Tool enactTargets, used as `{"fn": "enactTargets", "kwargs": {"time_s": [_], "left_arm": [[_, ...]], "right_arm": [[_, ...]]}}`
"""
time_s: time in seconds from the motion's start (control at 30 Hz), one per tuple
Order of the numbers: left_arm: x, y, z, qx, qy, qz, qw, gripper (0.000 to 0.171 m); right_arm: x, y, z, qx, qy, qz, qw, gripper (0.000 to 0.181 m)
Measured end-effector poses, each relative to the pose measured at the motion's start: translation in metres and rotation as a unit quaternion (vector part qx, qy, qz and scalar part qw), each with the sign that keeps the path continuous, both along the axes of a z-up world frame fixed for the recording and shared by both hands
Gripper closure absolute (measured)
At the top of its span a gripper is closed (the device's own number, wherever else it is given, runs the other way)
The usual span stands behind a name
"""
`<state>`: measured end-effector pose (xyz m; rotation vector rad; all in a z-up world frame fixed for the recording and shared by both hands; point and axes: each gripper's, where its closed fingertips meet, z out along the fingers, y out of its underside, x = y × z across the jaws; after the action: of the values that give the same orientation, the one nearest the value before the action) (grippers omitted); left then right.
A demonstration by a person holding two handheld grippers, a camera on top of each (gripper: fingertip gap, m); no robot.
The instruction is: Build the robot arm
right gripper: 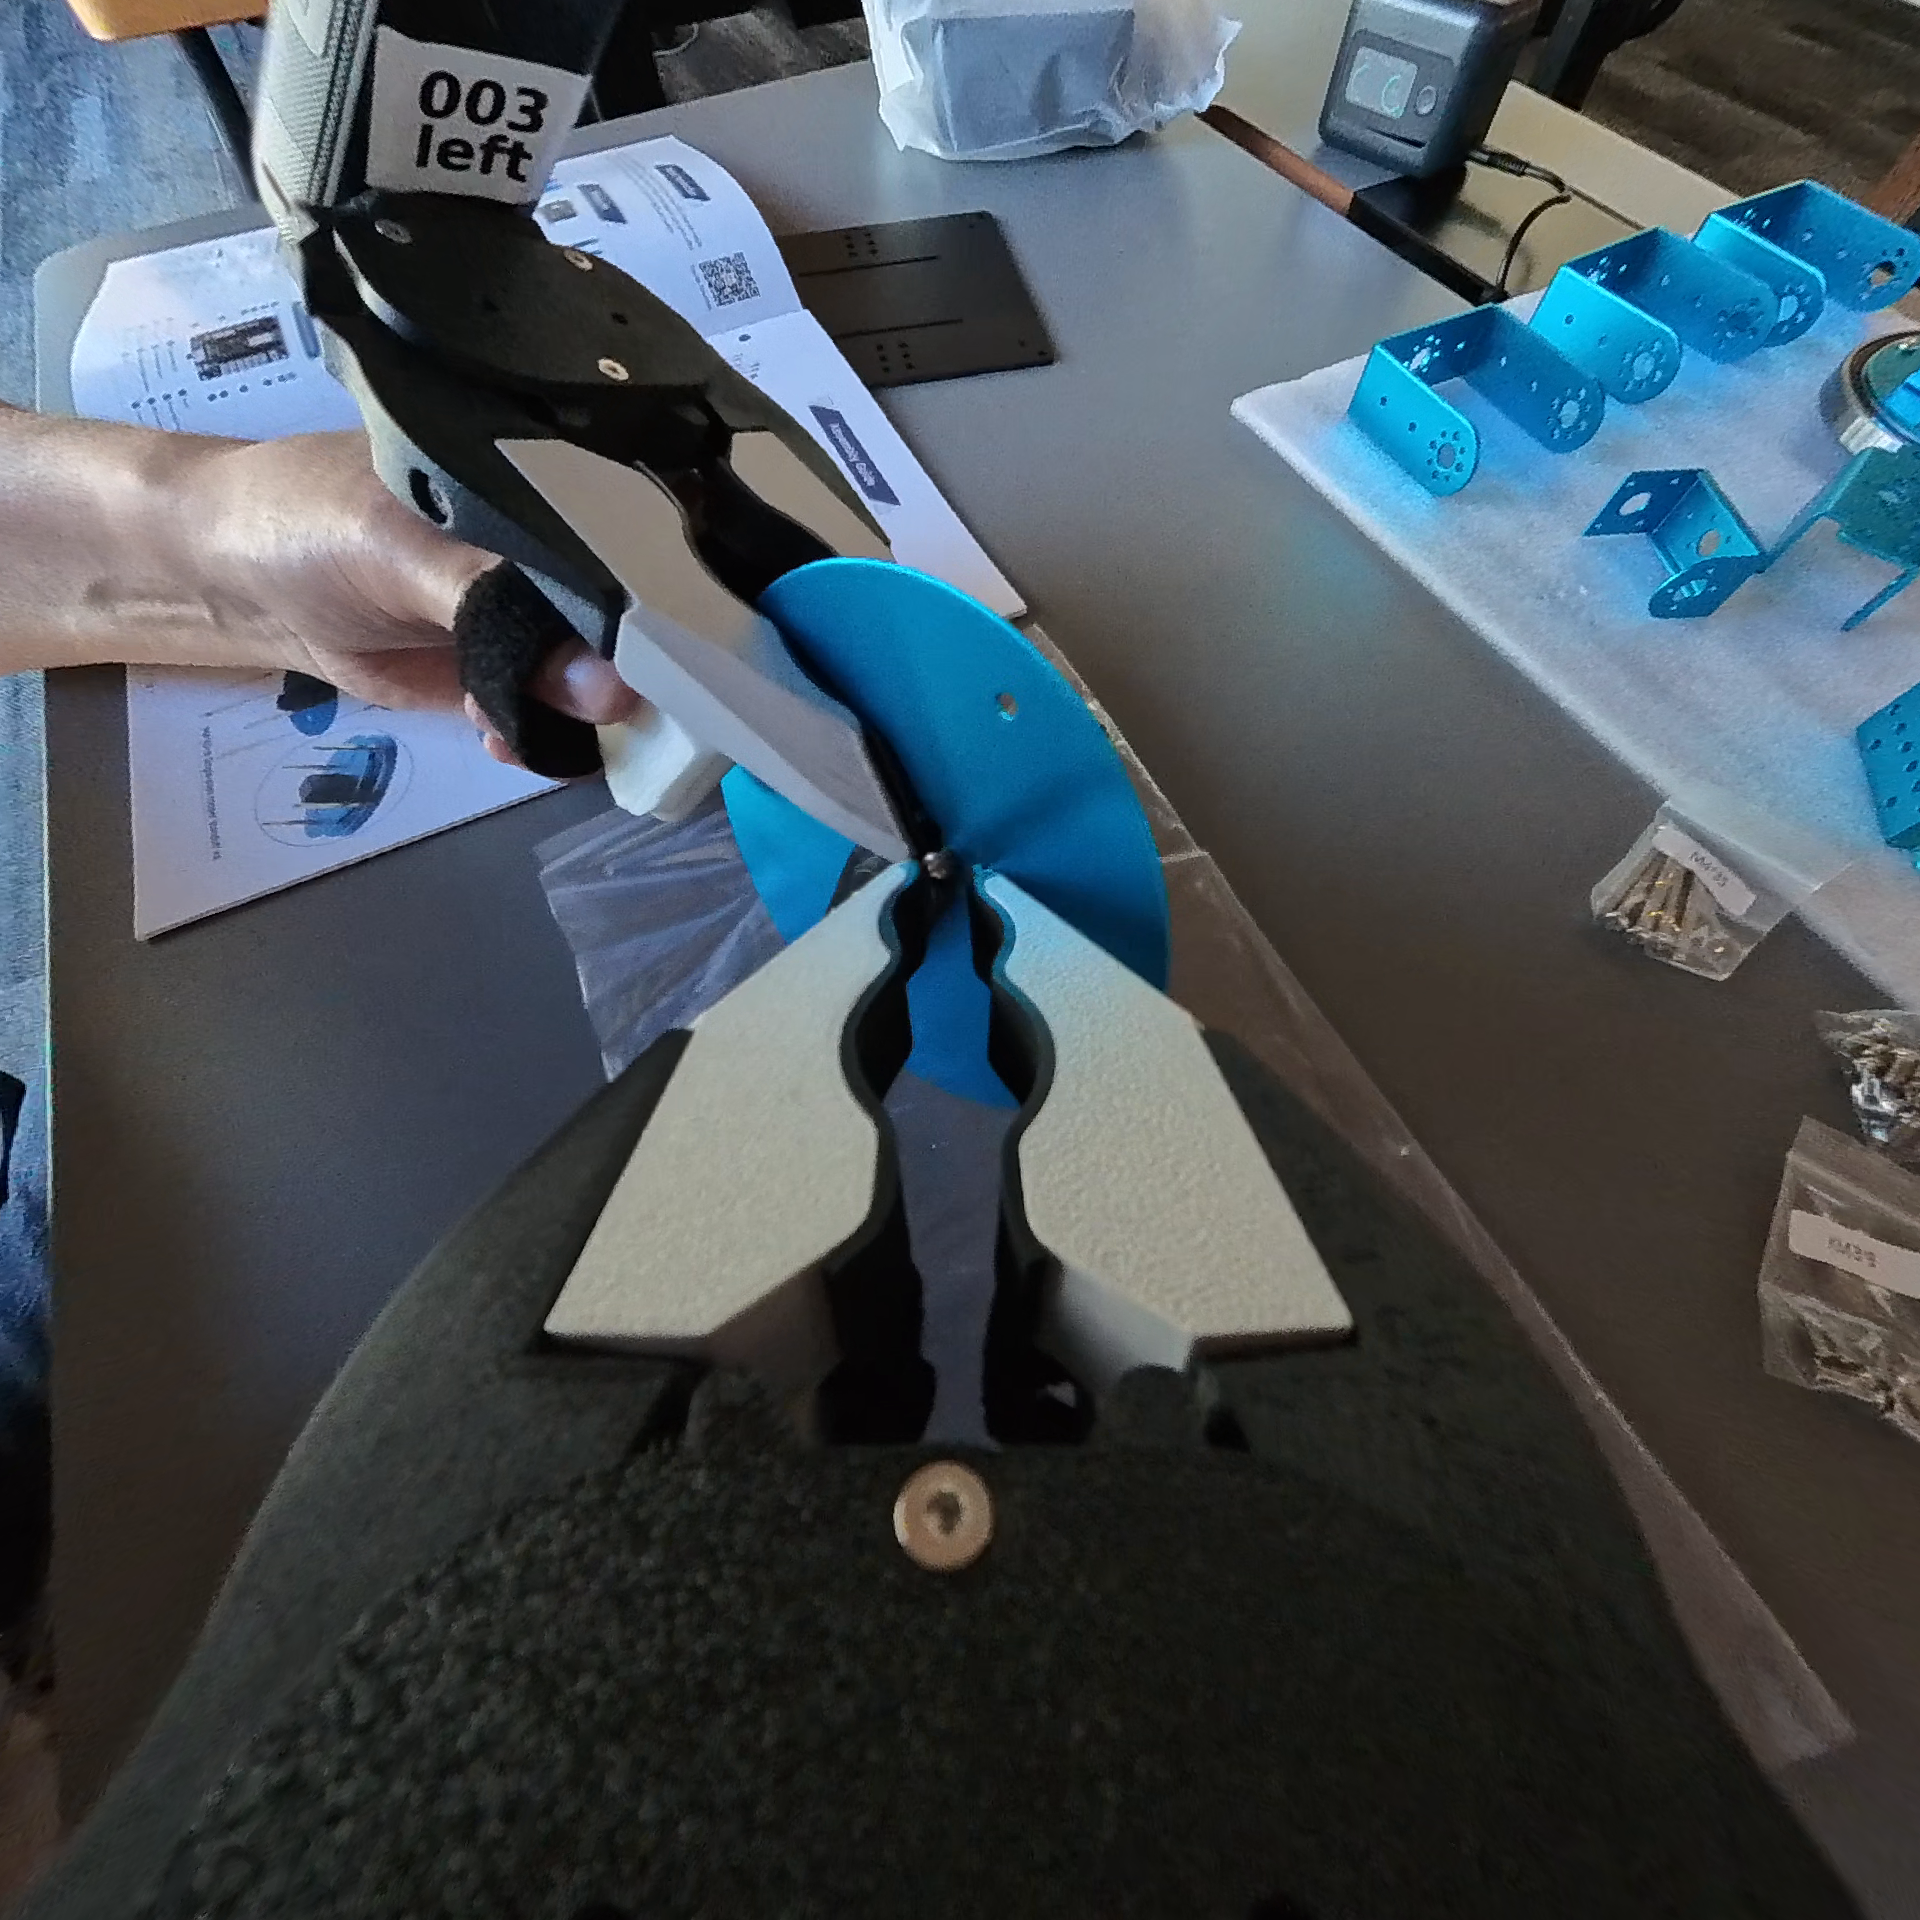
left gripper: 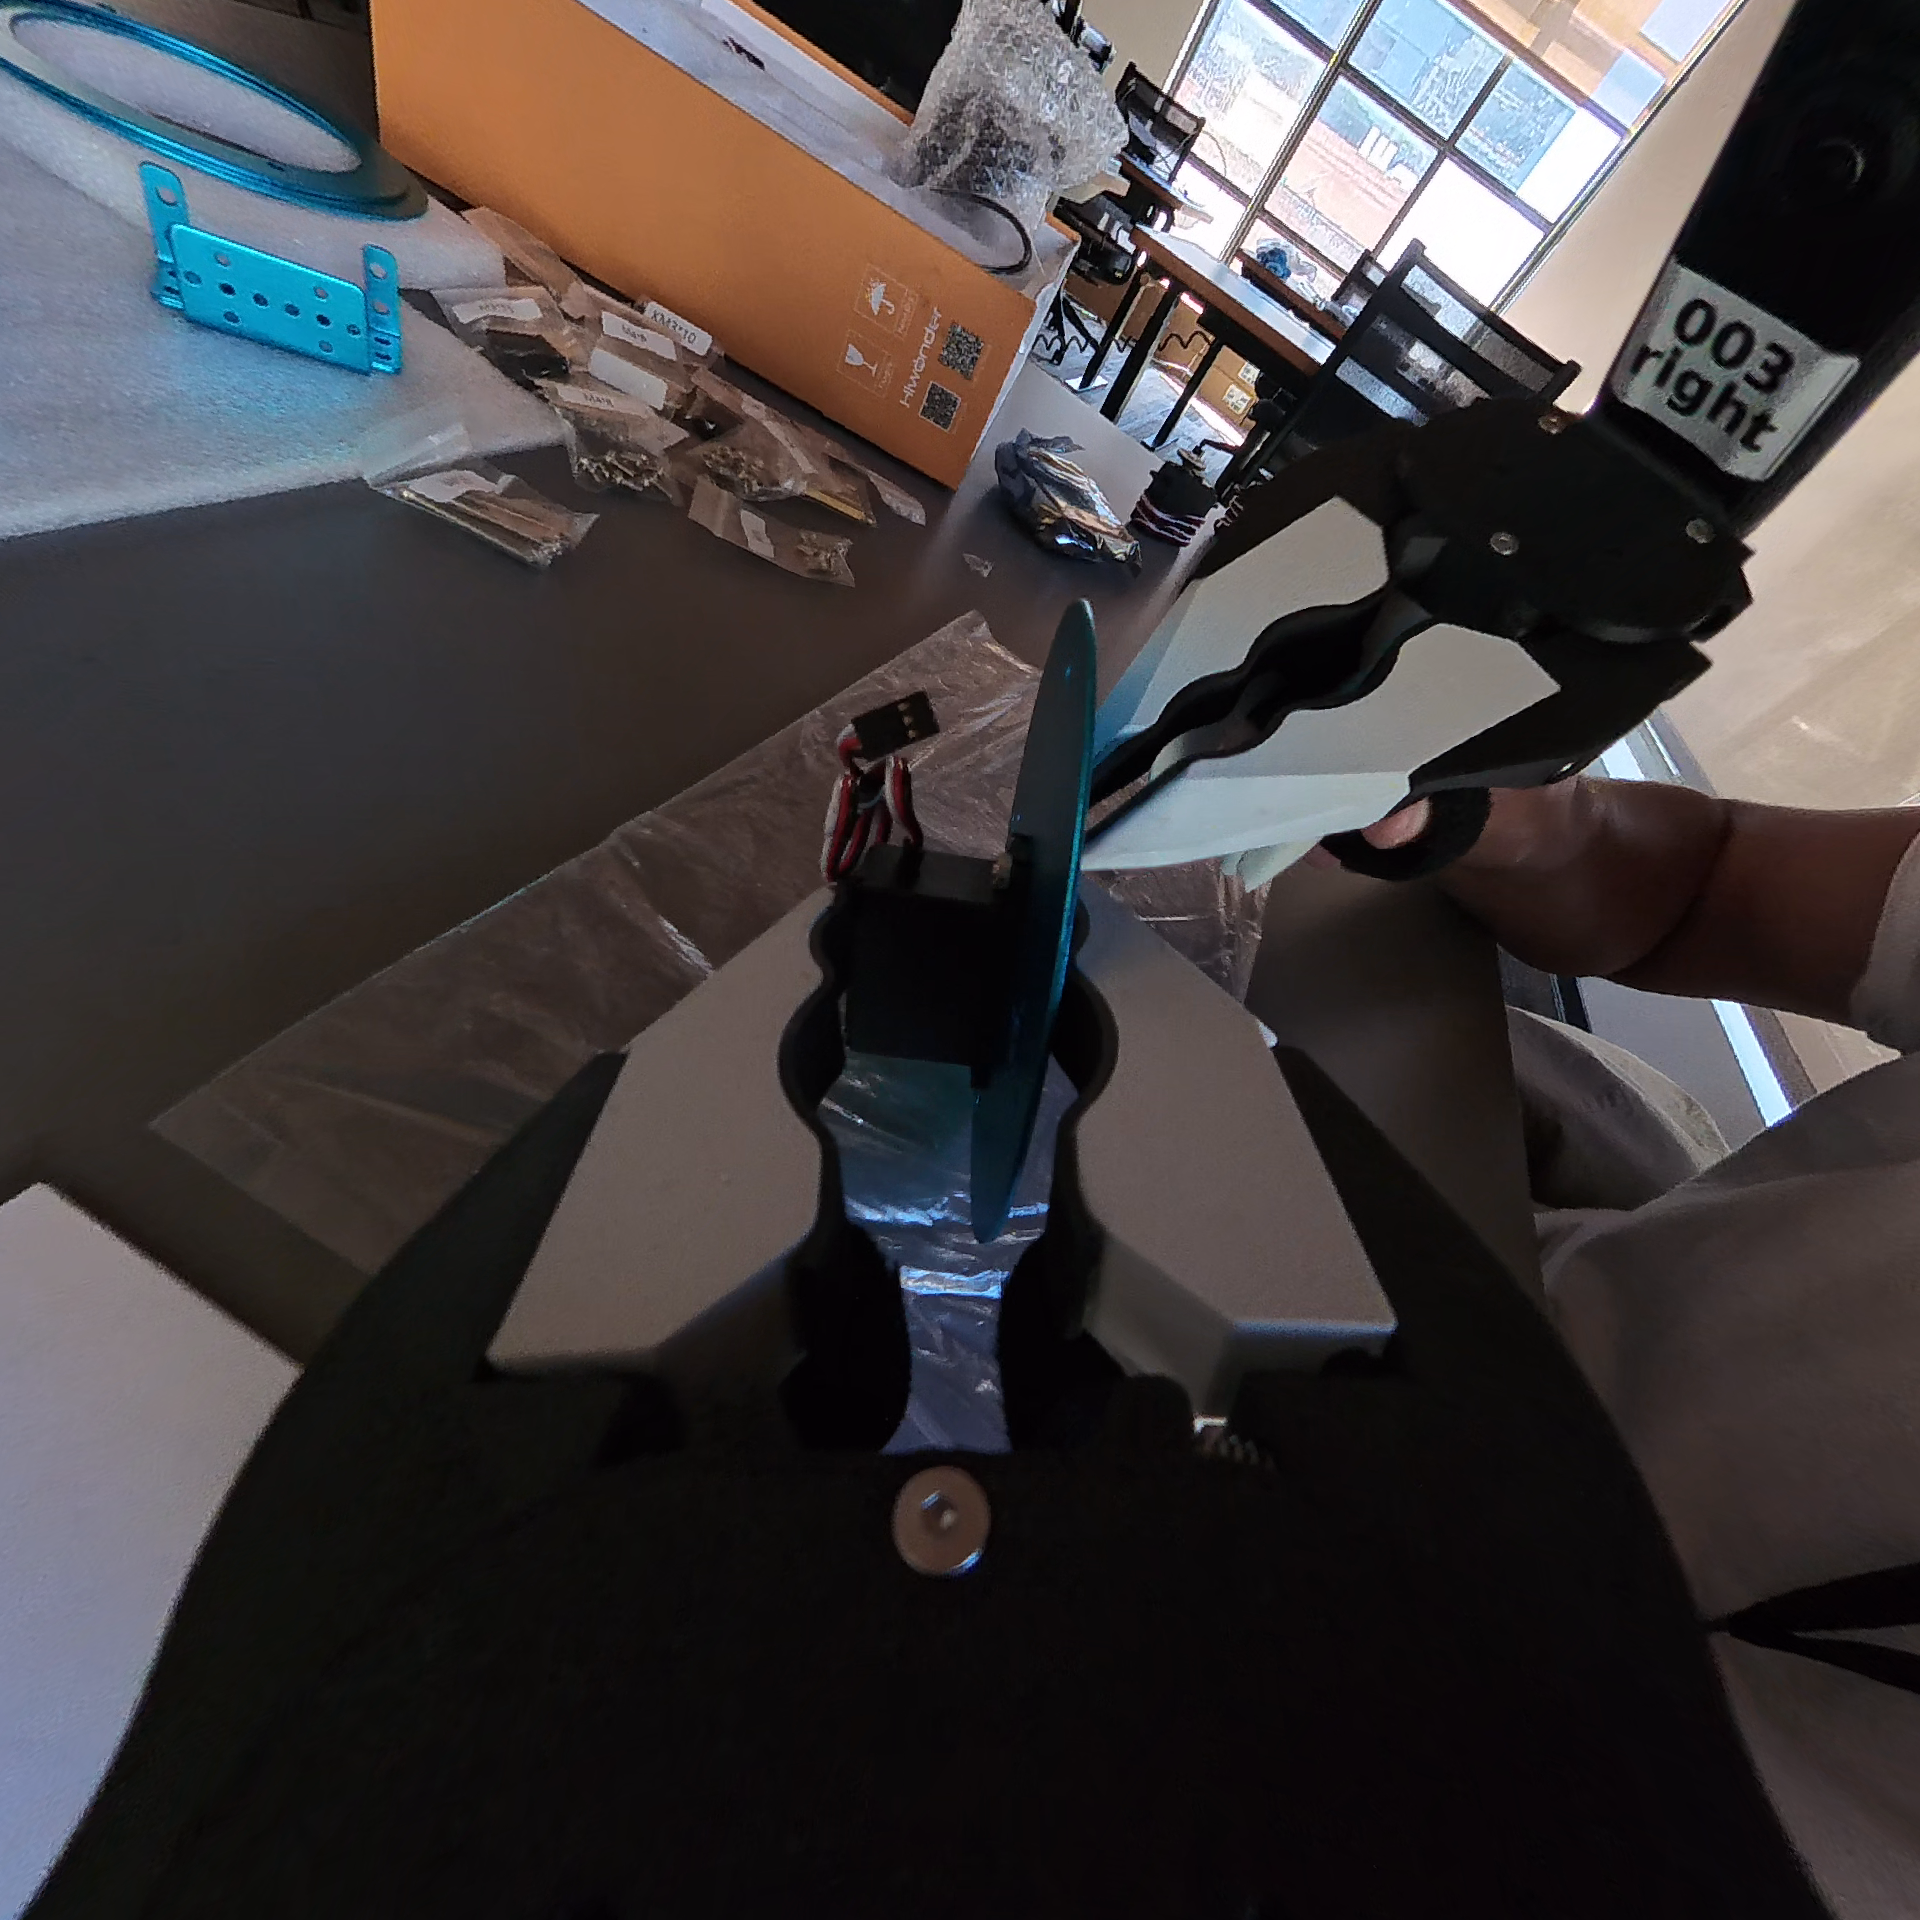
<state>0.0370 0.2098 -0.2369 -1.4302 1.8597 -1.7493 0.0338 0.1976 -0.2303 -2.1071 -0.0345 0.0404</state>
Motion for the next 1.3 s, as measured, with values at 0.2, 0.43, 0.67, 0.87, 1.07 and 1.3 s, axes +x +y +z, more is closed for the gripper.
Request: {"fn": "enactTargets", "kwargs": {"time_s": [0.2, 0.43, 0.67, 0.87, 1.07, 1.3], "left_arm": [[0.001, 0.003, -0.001, -0.011, 0.01, 0.006, 1.0, 0.135], [0.002, 0.007, -0.004, -0.034, 0.029, 0.013, 0.999, 0.136], [0.002, 0.007, -0.004, -0.035, 0.031, 0.014, 0.999, 0.135], [0.001, 0.005, -0.003, -0.028, 0.025, 0.01, 0.999, 0.135], [0.001, 0.004, -0.002, -0.021, 0.02, 0.008, 1.0, 0.135], [0.001, 0.005, -0.003, -0.028, 0.023, 0.008, 0.999, 0.135]], "right_arm": [[0.003, 0.002, 0.0, 0.006, -0.073, -0.013, 0.997, 0.175], [0.011, -0.004, 0.005, 0.014, -0.156, -0.047, 0.987, 0.163], [-0.001, 0.0, 0.006, 0.047, -0.23, -0.013, 0.972, 0.181], [-0.001, 0.007, 0.001, 0.041, -0.238, -0.006, 0.97, 0.181], [-0.002, 0.007, 0.002, 0.042, -0.23, -0.004, 0.972, 0.181], [-0.001, 0.003, 0.006, 0.045, -0.226, -0.004, 0.973, 0.181]]}}
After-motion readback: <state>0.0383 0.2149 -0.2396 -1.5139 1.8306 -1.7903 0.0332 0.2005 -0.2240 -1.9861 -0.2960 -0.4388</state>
